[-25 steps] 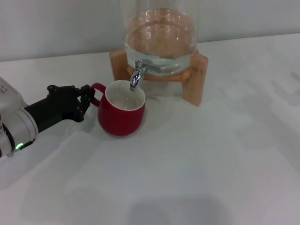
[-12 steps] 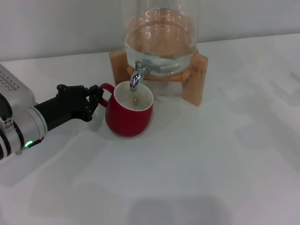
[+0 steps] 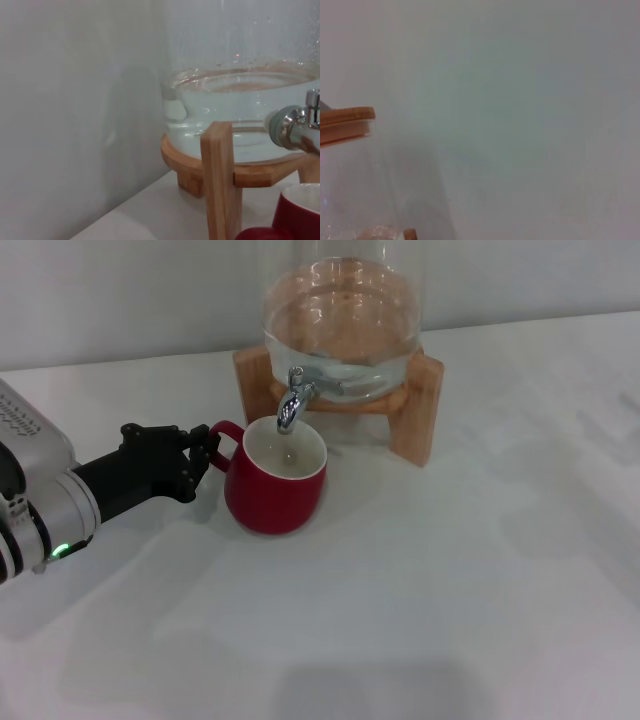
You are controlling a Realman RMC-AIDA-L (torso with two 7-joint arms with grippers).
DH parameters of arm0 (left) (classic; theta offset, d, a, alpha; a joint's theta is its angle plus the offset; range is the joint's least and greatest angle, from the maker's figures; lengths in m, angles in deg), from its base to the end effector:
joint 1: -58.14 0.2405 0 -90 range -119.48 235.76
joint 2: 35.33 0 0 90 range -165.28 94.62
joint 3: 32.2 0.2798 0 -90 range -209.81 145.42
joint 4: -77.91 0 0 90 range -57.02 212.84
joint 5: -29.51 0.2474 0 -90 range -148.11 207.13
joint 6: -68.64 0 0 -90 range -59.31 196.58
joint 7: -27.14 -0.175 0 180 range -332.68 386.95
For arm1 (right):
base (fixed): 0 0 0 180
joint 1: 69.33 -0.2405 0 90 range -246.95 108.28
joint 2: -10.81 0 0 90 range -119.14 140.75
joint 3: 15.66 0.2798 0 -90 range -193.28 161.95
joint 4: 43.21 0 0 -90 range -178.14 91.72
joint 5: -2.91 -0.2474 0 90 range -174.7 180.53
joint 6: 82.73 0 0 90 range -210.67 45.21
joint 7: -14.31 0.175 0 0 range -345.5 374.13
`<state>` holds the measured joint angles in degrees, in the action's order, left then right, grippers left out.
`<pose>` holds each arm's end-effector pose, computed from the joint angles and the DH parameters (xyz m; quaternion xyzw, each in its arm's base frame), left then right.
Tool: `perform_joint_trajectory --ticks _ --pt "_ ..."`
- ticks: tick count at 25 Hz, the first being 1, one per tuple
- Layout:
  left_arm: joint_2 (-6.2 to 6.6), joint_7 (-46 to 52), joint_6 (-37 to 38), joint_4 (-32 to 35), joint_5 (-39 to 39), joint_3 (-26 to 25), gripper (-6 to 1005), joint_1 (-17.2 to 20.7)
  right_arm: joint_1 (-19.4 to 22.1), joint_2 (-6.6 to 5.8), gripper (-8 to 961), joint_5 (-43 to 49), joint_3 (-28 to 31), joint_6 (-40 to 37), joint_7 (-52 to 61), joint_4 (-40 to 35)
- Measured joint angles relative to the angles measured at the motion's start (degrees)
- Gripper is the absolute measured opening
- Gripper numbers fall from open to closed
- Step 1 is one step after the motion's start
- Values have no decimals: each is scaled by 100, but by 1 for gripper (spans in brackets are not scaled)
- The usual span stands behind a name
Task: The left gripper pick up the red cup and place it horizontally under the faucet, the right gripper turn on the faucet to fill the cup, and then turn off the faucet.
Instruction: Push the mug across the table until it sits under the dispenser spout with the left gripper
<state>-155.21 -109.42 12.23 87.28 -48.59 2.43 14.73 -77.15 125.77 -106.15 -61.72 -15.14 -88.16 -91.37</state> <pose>-0.2808 0.4478 -0.1220 -0.9238 -0.1365 -0.1858 0.3056 0.3954 0.3571 0.1202 -0.7392 0.3037 0.3527 0.4867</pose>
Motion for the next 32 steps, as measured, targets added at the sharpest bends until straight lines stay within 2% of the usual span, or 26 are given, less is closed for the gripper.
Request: perform_joint_trajectory --ticks 32 --pt "5 33 162 -105 174 9 100 53 0 0 795 -28 1 0 -9 -1"
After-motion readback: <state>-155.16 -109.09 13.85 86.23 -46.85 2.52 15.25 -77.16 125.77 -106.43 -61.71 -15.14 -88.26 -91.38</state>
